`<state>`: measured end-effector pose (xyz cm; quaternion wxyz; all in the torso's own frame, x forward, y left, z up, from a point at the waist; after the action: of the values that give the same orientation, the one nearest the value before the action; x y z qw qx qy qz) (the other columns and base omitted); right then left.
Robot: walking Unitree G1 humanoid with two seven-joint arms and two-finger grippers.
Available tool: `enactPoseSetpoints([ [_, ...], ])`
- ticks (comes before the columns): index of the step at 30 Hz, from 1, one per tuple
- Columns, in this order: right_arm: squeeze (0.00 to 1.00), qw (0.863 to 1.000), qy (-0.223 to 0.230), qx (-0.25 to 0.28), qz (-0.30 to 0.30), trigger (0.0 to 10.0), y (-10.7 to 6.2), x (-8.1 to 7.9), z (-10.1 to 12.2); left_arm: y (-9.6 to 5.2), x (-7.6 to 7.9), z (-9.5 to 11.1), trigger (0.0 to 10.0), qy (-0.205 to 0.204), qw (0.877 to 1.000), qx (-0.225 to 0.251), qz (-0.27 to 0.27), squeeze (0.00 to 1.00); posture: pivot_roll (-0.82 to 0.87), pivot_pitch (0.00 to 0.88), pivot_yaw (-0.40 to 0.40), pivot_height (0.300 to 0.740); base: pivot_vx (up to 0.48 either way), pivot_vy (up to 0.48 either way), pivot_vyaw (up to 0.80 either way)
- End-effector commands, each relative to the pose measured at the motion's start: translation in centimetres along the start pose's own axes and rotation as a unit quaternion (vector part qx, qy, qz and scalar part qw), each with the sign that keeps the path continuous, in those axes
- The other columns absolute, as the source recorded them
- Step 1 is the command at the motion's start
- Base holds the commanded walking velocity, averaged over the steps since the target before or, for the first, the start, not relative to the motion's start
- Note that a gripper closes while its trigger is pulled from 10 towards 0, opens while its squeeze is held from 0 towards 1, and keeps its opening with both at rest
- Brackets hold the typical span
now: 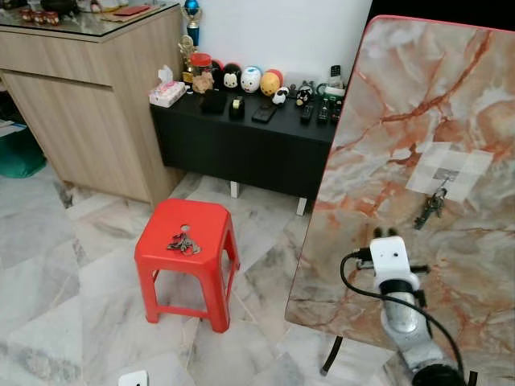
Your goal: Hang keys on a hook
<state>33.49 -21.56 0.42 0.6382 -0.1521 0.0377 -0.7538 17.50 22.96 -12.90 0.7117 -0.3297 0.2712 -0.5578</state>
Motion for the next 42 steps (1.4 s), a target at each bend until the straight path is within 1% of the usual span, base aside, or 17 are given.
enactPoseSetpoints([
  [1,0.0,0.997,0.039,-0.065,-0.009,10.0,-0.8,1.0,-3.1,-0.1,0.0,-0.5,10.0,0.008,1.0,-0.011,-0.002,0.0,0.05,0.0,-0.074,0.718,0.0,0.0,0.0],
  [2,0.0,0.995,0.058,-0.083,-0.018,10.0,-1.0,1.3,-3.9,-0.1,0.0,-0.5,10.0,0.009,1.0,-0.011,-0.002,0.0,0.05,0.0,-0.071,0.718,0.0,0.0,0.0],
  [3,0.0,0.983,0.116,-0.141,-0.027,10.0,-1.9,1.3,-6.4,0.0,-0.1,-0.4,10.0,0.012,1.0,-0.011,-0.002,0.0,0.05,0.0,-0.066,0.718,0.0,0.0,0.0],
  [4,0.0,0.978,0.131,-0.157,-0.029,10.0,-2.2,1.3,-7.1,0.0,-0.1,-0.4,10.0,0.013,1.0,-0.011,-0.001,0.0,0.05,0.0,-0.066,0.718,0.0,0.0,0.0],
  [5,0.0,0.971,0.137,-0.194,-0.025,10.0,-3.1,0.9,-8.7,0.0,-0.2,-0.4,10.0,0.015,1.0,-0.012,-0.001,0.0,0.05,0.0,-0.059,0.718,0.0,0.0,0.0],
  [9,0.0,0.951,0.133,-0.279,-0.009,10.0,-6.1,-0.4,-12.7,0.0,-0.5,-0.3,10.0,0.022,1.0,-0.013,0.001,0.0,0.06,0.0,-0.048,0.718,0.0,0.0,0.0],
  [10,0.0,0.946,0.114,-0.303,0.005,10.0,-7.2,-0.8,-13.9,0.0,-0.6,-0.2,10.0,0.024,1.0,-0.013,0.003,0.0,0.07,0.0,-0.045,0.718,0.0,0.0,0.0],
  [13,0.0,0.937,0.07,-0.34,0.034,10.0,-9.2,-1.6,-15.8,0.0,-1.0,-0.1,10.0,0.033,0.999,-0.013,0.008,0.0,0.06,0.0,-0.035,0.718,0.0,0.0,0.0],
  [14,0.0,0.937,0.06,-0.342,0.036,10.0,-9.4,-1.6,-16.0,0.0,-1.2,-0.1,10.0,0.039,0.999,-0.013,0.008,0.0,0.05,0.0,-0.016,0.718,0.0,0.0,0.0],
  [17,0.0,0.927,0.13,-0.351,-0.034,10.0,-9.9,-0.8,-16.5,0.0,-1.6,0.1,10.0,0.05,0.999,-0.013,0.01,0.0,0.04,0.0,0.007,0.718,0.0,0.0,0.0],
  [19,0.0,0.923,0.163,-0.347,-0.039,10.0,-9.8,-1.0,-16.4,0.0,-1.7,0.1,10.0,0.053,0.998,-0.013,0.009,0.0,0.03,0.0,0.012,0.718,0.0,0.0,0.0],
  [23,0.0,0.921,0.163,-0.353,-0.02,10.0,-9.9,-1.4,-16.4,-0.1,-1.7,-0.1,10.0,0.057,0.998,-0.019,0.008,0.0,0.03,0.0,0.006,0.718,0.0,0.0,0.0],
  [27,0.0,0.916,0.191,-0.35,-0.039,10.0,-9.6,-1.2,-16.2,-0.1,-1.6,-0.5,10.0,0.056,0.998,-0.026,0.007,0.0,0.03,0.0,-0.005,0.718,0.0,0.0,0.0],
  [29,0.0,0.916,0.192,-0.349,-0.041,10.0,-9.5,-1.2,-16.2,-0.1,-1.6,-0.5,10.0,0.055,0.998,-0.027,0.007,0.0,0.04,0.0,-0.006,0.718,0.0,0.0,0.0],
  [32,0.0,0.919,0.176,-0.351,-0.025,10.0,-9.2,-1.2,-16.0,-0.1,-1.4,-0.7,10.0,0.054,0.998,-0.029,0.006,0.0,0.04,0.0,-0.014,0.718,0.0,0.0,0.0],
  [37,0.0,0.917,0.183,-0.353,-0.025,10.0,-9.2,-1.3,-16.0,-0.2,-1.4,-0.7,10.0,0.053,0.998,-0.03,0.006,0.0,0.05,0.0,-0.016,0.718,0.0,0.0,0.0],
  [42,0.0,0.914,0.184,-0.361,-0.023,10.0,-9.8,-1.6,-16.4,-0.2,-1.8,-0.8,10.0,0.056,0.998,-0.034,0.007,0.0,0.06,0.0,-0.001,0.718,0.0,0.0,0.0],
])
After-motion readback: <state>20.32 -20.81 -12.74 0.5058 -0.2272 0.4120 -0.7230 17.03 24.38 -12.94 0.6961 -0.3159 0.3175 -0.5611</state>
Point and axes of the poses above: a point about 5 cm out from each wrist's last joint towards the gripper, its own y axis pointing out of the wrist towards the gripper, its own z axis along the axis of the wrist's last joint, x = y × z, the point moved 5 cm from there along y, pointing out of the wrist towards the gripper, and after that the axes turned 2 degrees about y, right-handed, at the moved point
